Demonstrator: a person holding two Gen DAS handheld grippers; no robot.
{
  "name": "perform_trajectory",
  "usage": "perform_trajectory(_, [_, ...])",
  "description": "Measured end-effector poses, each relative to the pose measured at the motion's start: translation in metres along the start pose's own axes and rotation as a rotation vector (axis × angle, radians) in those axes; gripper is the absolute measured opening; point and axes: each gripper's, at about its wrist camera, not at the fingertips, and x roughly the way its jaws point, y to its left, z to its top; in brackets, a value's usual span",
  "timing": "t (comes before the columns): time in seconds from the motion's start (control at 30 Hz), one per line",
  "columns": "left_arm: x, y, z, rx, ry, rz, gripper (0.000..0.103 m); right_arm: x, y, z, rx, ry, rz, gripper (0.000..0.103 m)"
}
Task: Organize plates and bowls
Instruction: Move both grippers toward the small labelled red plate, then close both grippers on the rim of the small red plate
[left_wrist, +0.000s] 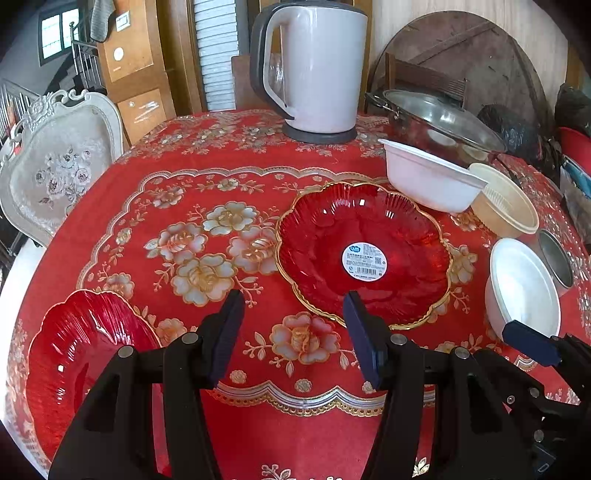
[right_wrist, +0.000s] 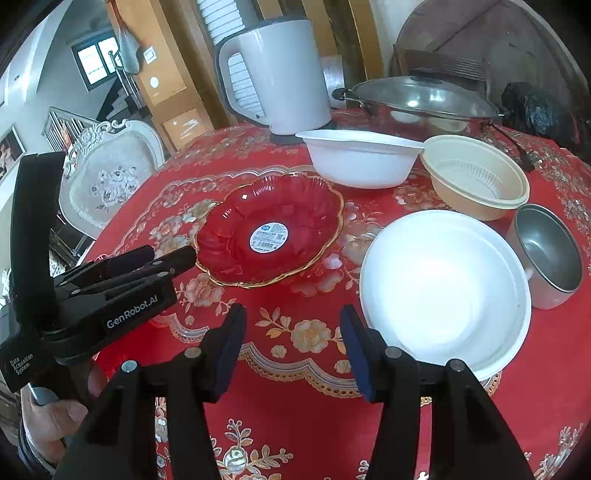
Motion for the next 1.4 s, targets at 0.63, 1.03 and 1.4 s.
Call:
perform_trajectory(0.63, [0.016, 0.014, 0.019, -0.056, 0.077, -0.033, 0.056, 0.013, -0.009, 0.027, 0.022, 0.029, 0.062, 0.053])
perform_trajectory(1.03, [0.05, 0.031, 0.052, -0.147, 0.229, -0.082, 0.056, 0.053, -0.035, 0.07, 0.16, 0.15, 0.167, 0.053])
perform_trajectory(1.4, [0.073, 0.04, 0.056, -0.2, 0.302, -0.109, 0.056, 0.073, -0.046, 0.085, 0.157, 0.197, 0.101, 0.053])
